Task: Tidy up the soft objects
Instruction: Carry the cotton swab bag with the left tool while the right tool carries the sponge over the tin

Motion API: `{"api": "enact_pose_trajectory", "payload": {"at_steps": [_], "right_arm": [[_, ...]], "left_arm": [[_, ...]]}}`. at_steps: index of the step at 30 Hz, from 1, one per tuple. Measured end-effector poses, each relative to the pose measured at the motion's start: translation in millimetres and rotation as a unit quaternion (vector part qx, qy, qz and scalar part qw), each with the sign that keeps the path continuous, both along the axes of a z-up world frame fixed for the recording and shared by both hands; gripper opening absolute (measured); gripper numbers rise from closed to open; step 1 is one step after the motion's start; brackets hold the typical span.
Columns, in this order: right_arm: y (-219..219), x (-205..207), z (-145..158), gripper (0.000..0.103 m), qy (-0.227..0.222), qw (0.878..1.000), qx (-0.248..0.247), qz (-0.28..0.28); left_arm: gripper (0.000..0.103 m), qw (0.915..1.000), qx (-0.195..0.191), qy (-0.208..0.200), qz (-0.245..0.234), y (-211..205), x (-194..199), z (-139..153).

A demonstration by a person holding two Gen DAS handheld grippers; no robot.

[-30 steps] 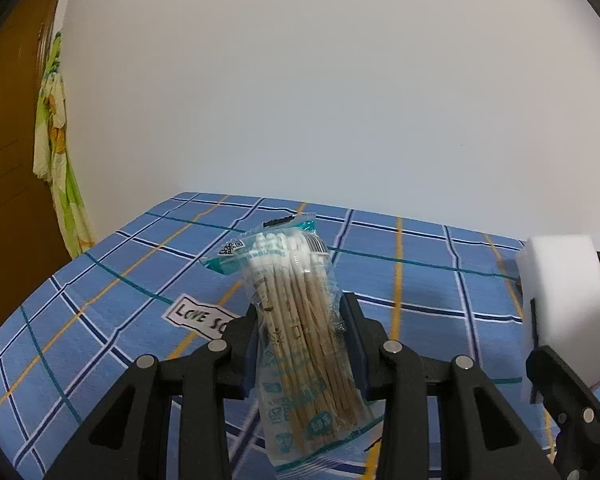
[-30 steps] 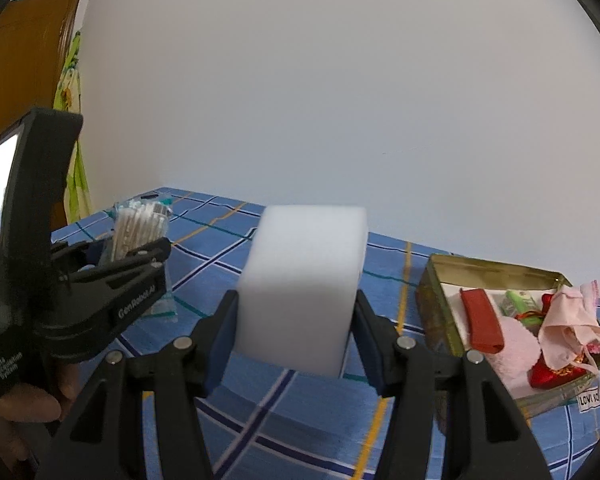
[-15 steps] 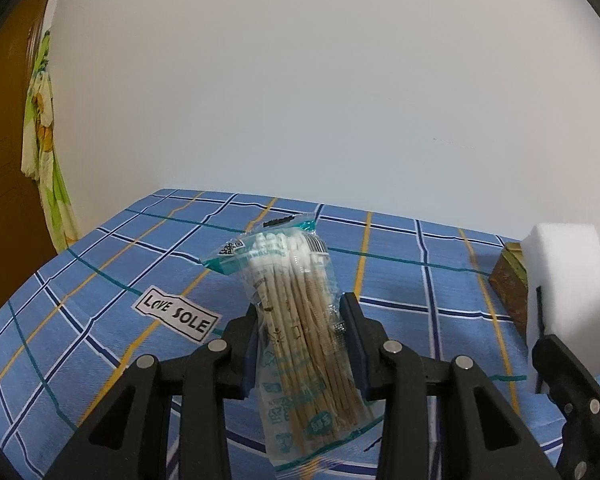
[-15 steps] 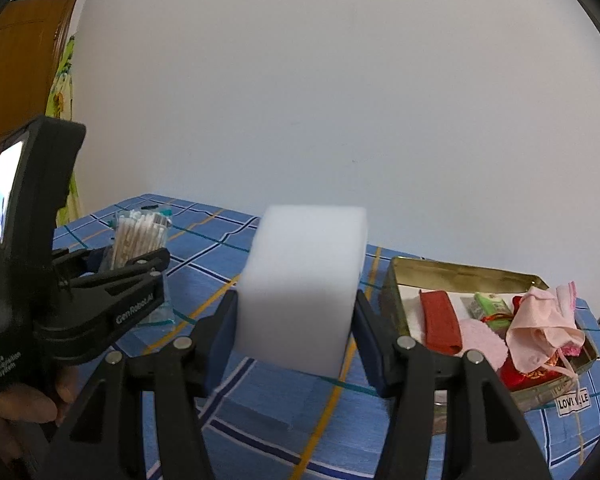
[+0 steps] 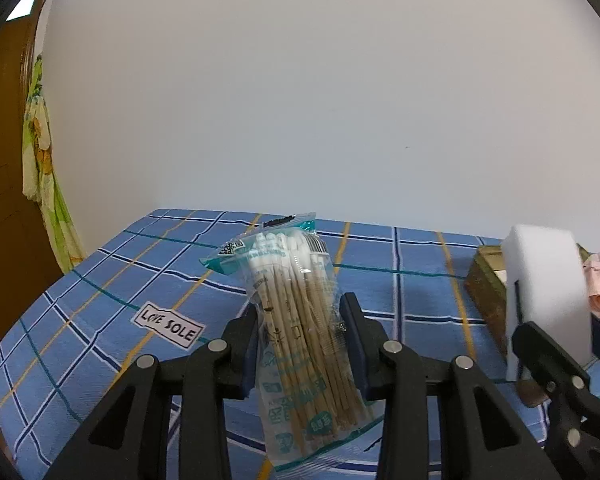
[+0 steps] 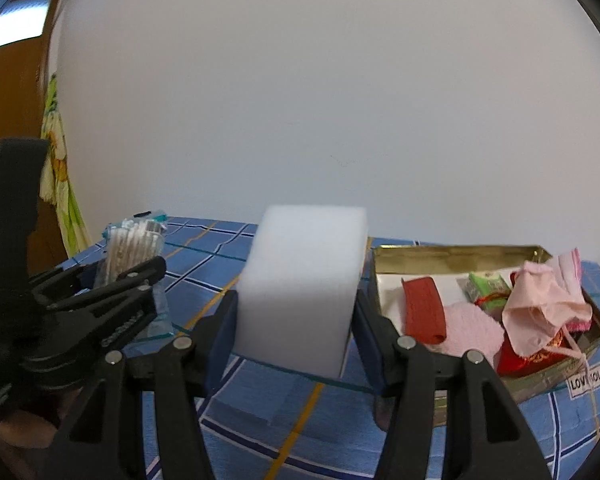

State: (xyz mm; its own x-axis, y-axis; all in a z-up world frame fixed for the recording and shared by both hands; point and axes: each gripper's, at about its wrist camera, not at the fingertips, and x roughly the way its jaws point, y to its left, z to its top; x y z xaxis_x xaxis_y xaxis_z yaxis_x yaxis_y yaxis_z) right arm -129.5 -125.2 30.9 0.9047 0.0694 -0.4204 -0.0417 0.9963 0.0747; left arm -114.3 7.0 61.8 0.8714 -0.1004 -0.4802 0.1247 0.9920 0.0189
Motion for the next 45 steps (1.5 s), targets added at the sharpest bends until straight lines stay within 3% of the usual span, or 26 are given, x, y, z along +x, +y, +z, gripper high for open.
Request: {"api": "enact_pose_trajectory", "payload": {"at_steps": [28, 38, 45], "right_arm": [[-14, -6, 3, 0.056, -0.007, 1.000, 0.002, -0.005], [-34, -16, 9, 0.056, -0.027, 0.998, -0.026, -0.042], [-60, -16, 9, 0.056, -0.023, 0.997, -0.020, -0.065]], "left_arm": [[0.039, 0.9998, -0.014, -0.004, -0.012, 0, 2, -2], [0.039, 0.9994, -0.017, -0.011, -0.029, -21, -3, -1], [0.039, 0.9984, -0.013, -0.020, -0.051, -49, -9, 3]]}}
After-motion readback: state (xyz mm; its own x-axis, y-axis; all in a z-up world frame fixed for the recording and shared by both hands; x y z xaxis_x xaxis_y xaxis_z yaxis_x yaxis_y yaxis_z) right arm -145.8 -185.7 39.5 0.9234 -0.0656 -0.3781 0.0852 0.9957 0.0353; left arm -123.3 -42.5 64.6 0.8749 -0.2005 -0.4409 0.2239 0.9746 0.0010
